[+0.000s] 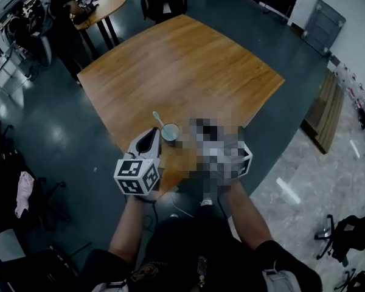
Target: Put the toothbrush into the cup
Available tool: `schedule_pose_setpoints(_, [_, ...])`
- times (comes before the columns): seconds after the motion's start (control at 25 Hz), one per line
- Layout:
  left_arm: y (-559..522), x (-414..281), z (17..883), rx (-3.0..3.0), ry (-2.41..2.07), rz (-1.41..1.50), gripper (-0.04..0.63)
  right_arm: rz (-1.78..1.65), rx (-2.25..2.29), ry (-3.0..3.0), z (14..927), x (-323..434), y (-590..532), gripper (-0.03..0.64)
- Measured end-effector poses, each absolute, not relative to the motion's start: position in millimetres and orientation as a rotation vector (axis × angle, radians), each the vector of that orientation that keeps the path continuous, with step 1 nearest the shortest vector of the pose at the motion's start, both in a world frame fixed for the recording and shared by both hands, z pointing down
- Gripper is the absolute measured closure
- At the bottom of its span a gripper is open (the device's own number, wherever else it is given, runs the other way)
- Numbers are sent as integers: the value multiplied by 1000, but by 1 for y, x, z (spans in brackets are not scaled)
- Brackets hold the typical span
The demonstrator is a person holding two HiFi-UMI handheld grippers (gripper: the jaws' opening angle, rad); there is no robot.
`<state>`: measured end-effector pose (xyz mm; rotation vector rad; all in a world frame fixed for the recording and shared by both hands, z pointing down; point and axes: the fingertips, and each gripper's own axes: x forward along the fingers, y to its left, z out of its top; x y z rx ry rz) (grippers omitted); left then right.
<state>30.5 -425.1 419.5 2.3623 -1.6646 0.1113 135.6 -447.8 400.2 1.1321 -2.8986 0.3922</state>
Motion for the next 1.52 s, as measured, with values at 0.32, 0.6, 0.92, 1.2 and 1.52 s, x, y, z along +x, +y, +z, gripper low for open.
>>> schedule_pose_setpoints(0.32, [-377, 24, 392, 2514, -1525, 65, 588, 254, 1189, -2893, 368, 98, -394, 614])
schedule_pose_setpoints(0.6, [-337, 16, 368, 2566, -1485, -14, 588, 187, 1241, -2900, 346, 85, -349, 614])
schedule_pose_setpoints(0.92, [-314, 19, 345, 2610, -1458, -60, 588, 151, 1274, -2926, 326, 85, -323, 614])
schedule_pose_setpoints(1.2, [-304, 23, 327, 2644, -1448, -97, 588, 101, 1250, -2946, 312, 84, -312, 614])
schedule_pose_setpoints(1.52, [-298, 21, 322, 2655, -1440, -96, 588, 72, 1225, -2957, 304, 78, -306, 614])
